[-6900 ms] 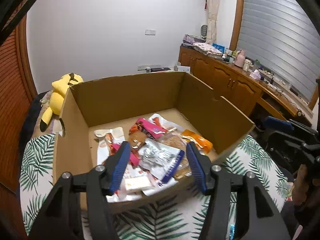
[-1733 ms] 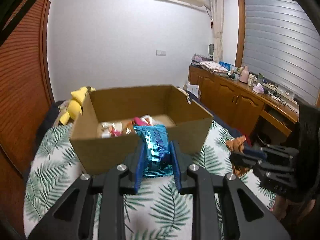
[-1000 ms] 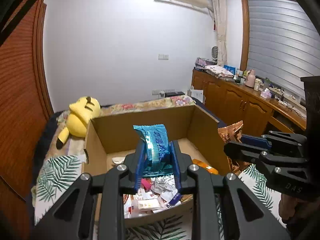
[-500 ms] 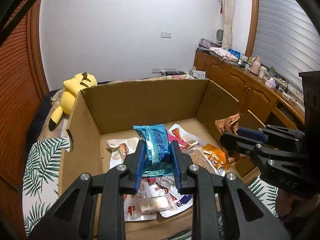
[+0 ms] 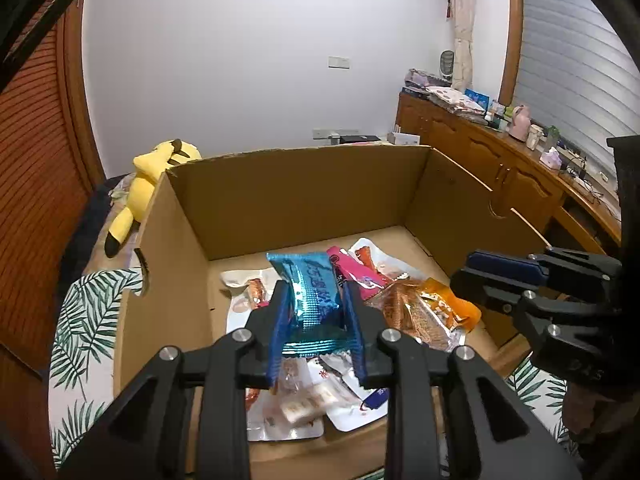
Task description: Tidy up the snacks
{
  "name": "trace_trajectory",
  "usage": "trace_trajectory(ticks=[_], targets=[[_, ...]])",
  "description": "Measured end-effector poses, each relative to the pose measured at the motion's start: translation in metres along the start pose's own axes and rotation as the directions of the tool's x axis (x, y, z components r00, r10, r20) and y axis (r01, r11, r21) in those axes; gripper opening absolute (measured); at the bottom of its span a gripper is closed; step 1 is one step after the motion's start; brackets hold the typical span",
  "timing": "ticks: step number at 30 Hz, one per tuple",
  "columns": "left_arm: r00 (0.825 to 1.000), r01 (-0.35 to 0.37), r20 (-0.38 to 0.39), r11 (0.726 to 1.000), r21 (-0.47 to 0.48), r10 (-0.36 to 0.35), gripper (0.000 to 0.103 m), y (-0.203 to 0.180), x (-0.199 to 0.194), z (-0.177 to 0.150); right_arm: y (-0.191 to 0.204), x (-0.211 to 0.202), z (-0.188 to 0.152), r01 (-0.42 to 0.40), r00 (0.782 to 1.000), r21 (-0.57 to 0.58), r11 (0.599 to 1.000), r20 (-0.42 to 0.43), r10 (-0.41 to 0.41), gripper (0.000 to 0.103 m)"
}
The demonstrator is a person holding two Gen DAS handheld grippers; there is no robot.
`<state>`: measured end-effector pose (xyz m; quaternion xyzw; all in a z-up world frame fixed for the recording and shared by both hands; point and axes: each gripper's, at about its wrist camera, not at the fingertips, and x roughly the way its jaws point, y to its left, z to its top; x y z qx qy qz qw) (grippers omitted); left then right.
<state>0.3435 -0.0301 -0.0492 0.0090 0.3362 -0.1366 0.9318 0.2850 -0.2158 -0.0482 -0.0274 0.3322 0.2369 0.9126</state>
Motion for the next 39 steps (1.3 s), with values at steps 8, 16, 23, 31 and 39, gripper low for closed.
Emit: trace_trajectory(ticks=[8, 16, 23, 31, 39], targets=[[1.000, -0.013, 0.028, 1.000, -0.004, 0.013, 0.052, 0.000, -0.012, 0.001, 0.004, -0.017, -0.006, 0.003, 1.000, 0.006, 1.000, 0.028, -0.003, 0.026], [0.996, -0.042, 0.080, 0.999, 0.021, 0.040, 0.054, -0.009, -0.048, 0.003, 0.014, -0.058, -0.008, -0.003, 0.997, 0.008, 1.000, 0.082, 0.002, 0.028], [0.987, -0.055, 0.151, 0.998, 0.042, 0.048, 0.065, -0.019, -0.101, 0.001, 0.029, -0.106, -0.007, 0.000, 0.988, 0.003, 1.000, 0.154, -0.001, 0.041], [0.969, -0.069, 0.243, 0.997, 0.046, 0.056, 0.093, -0.030, -0.162, -0.011, 0.045, -0.148, -0.015, 0.020, 0.980, 0.005, 1.000, 0.198, -0.020, 0.060], [0.947, -0.127, 0.305, 0.990, 0.059, 0.103, 0.103, -0.044, -0.205, -0.023, 0.051, -0.181, -0.023, 0.054, 0.965, 0.018, 0.998, 0.256, -0.057, 0.103]])
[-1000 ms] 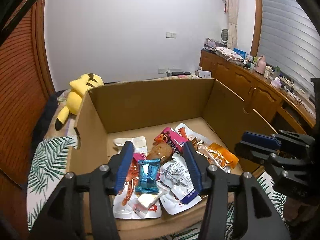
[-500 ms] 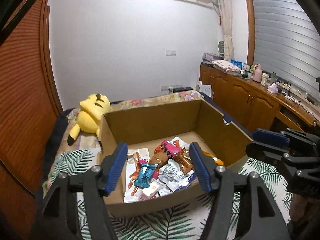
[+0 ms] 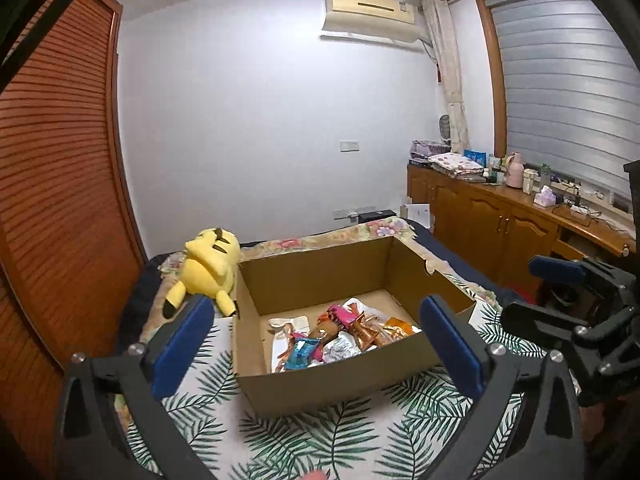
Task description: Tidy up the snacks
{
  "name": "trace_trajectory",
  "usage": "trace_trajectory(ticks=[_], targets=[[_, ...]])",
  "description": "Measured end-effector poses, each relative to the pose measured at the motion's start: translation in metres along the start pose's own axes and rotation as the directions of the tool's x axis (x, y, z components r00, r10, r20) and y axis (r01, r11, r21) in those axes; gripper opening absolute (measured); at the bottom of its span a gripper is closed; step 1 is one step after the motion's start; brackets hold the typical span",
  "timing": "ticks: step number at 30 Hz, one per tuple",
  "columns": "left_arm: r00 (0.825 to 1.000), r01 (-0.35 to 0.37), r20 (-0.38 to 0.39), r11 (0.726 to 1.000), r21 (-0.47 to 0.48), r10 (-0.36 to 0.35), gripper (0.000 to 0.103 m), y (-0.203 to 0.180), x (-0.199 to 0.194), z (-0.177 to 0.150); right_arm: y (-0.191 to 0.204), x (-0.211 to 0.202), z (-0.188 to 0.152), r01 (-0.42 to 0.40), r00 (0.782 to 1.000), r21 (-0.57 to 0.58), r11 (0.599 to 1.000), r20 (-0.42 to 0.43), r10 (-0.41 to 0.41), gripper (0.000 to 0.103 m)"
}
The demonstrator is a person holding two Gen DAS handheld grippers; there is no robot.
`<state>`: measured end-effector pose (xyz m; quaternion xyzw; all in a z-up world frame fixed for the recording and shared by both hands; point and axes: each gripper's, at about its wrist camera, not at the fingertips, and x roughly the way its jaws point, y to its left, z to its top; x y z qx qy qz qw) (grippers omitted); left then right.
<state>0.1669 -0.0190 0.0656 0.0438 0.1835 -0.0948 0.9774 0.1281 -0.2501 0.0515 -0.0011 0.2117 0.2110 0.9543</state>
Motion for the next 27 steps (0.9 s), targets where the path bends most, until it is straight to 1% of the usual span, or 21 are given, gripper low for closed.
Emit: trace_trajectory(ticks=[3, 5, 7, 9, 15, 21, 27], targets=[[1.000, 0.000, 0.025, 1.000, 0.004, 0.000, 0.103, -0.003, -0.016, 0.000, 0.002, -0.010, -0.003, 0.024, 1.000, -0.002, 1.000, 0.006, -0.024, 0.103], [0.999, -0.013, 0.031, 1.000, 0.002, 0.013, 0.103, -0.006, -0.025, 0.000, 0.003, -0.018, -0.006, 0.038, 0.999, -0.005, 0.999, 0.014, -0.038, 0.103], [0.999, -0.031, 0.036, 0.999, -0.012, 0.031, 0.103, -0.007, -0.035, -0.002, 0.005, -0.027, -0.009, 0.045, 0.999, -0.003, 0.999, 0.021, -0.045, 0.103], [0.999, -0.031, 0.038, 0.999, -0.028, 0.032, 0.103, -0.008, -0.044, -0.005, 0.006, -0.035, -0.012, 0.052, 0.998, 0.001, 0.999, 0.027, -0.052, 0.103], [0.999, -0.034, 0.028, 0.999, -0.034, 0.034, 0.103, -0.015, -0.063, -0.020, 0.013, -0.057, -0.022, 0.076, 0.996, 0.012, 0.997, 0.047, -0.076, 0.103], [0.998, -0.060, 0.013, 0.997, -0.049, 0.061, 0.103, -0.019, -0.077, -0.034, 0.024, -0.085, -0.033, 0.086, 0.993, -0.001, 0.996, 0.075, -0.086, 0.103], [0.997, -0.073, -0.002, 0.995, -0.069, 0.073, 0.103, -0.023, -0.097, -0.047, 0.034, -0.114, -0.045, 0.083, 0.992, 0.001, 0.997, 0.095, -0.083, 0.103]])
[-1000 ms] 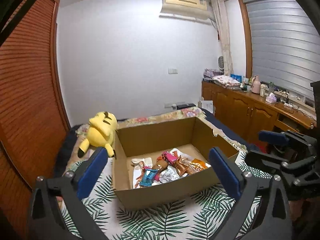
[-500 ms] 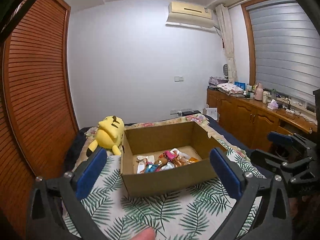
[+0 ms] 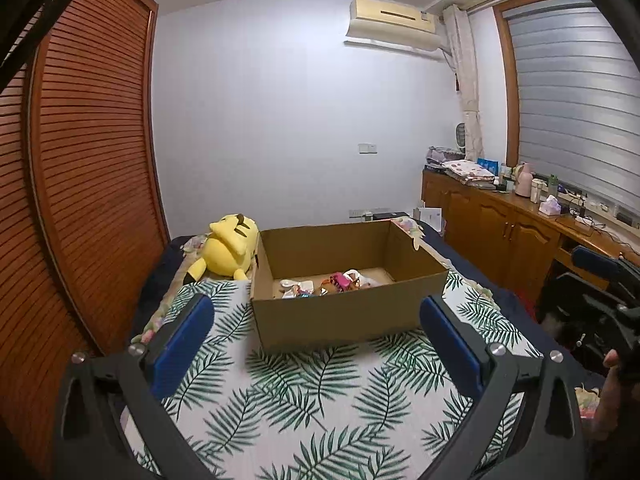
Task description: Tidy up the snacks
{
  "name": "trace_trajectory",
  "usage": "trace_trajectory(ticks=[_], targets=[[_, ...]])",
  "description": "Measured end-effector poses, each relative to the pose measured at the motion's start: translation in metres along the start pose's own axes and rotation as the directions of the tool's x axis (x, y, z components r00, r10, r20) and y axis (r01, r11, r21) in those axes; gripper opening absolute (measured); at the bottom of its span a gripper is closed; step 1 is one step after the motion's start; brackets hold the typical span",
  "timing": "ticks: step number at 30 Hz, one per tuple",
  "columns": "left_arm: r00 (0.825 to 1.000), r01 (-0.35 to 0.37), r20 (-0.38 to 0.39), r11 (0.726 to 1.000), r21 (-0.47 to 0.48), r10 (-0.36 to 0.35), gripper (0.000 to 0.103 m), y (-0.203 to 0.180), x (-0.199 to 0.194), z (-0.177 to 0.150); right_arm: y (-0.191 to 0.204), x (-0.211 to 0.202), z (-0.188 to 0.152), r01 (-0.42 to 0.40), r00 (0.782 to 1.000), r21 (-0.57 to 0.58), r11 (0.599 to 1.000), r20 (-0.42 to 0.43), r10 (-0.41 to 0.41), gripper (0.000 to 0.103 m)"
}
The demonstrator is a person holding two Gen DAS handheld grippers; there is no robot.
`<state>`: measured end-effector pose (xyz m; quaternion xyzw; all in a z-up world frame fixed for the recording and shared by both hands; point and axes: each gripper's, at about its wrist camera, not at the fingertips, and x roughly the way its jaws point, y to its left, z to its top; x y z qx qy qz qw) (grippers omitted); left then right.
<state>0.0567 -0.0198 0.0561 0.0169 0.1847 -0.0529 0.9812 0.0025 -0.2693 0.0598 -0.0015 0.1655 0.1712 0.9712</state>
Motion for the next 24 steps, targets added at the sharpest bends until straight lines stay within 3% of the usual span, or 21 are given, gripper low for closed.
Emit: trace_trajectory(ticks=[13, 24], targets=[[1.000, -0.003, -0.022, 1.000, -0.031, 0.002, 0.103, -0.003, -0.033, -0.027, 0.003, -0.033, -0.014, 0.014, 1.000, 0.002, 1.000, 0.011, -0.014, 0.103], [0.999, -0.015, -0.046, 0.998, -0.058, 0.013, 0.103, 0.007, -0.027, -0.044, -0.001, -0.030, -0.033, 0.031, 0.999, 0.018, 0.999, -0.019, -0.030, 0.103]])
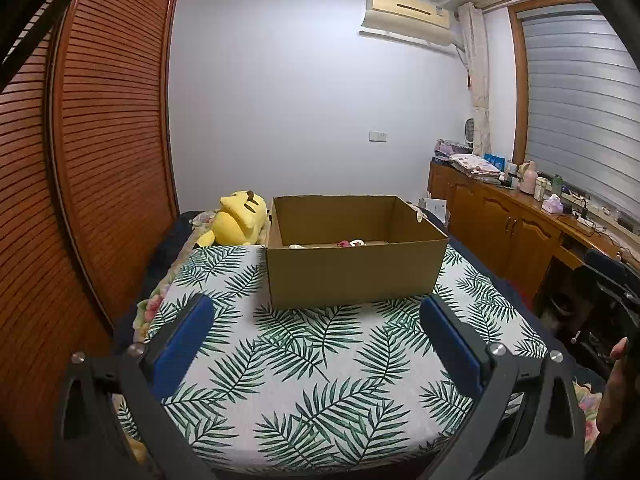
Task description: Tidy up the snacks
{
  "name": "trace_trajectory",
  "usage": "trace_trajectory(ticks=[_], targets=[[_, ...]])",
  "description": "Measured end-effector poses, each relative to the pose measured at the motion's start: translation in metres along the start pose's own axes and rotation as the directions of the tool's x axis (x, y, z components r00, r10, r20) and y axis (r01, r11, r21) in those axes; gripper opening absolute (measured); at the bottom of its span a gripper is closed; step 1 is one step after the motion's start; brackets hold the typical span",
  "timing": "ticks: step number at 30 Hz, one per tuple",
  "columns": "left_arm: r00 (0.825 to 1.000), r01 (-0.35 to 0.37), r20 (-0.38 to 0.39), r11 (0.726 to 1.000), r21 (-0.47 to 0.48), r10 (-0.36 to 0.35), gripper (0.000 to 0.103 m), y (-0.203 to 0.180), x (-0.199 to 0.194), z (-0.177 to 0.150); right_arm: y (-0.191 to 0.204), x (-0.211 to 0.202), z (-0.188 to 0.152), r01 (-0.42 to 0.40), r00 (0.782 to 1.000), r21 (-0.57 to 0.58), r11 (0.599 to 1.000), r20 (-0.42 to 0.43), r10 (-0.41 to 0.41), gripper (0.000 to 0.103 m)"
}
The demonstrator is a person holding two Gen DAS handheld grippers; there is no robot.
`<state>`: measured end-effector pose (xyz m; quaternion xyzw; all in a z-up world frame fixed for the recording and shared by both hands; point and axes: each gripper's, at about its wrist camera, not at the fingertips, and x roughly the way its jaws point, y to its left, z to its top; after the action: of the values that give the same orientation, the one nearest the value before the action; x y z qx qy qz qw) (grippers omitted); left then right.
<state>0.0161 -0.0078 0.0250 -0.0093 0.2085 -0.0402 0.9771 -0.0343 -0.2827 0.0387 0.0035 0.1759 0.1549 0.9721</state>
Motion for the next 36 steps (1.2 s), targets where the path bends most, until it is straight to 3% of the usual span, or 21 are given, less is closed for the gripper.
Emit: trace_trajectory(ticks=[36], targets=[[1.000, -0.009, -0.004, 1.000, 0.009, 0.009, 0.103, -0.0017, 0.0050, -0.0074, -0.0003, 0.0033, -0.0064, 0.009, 1.000, 0.004, 1.000, -0.011, -0.009, 0.103]])
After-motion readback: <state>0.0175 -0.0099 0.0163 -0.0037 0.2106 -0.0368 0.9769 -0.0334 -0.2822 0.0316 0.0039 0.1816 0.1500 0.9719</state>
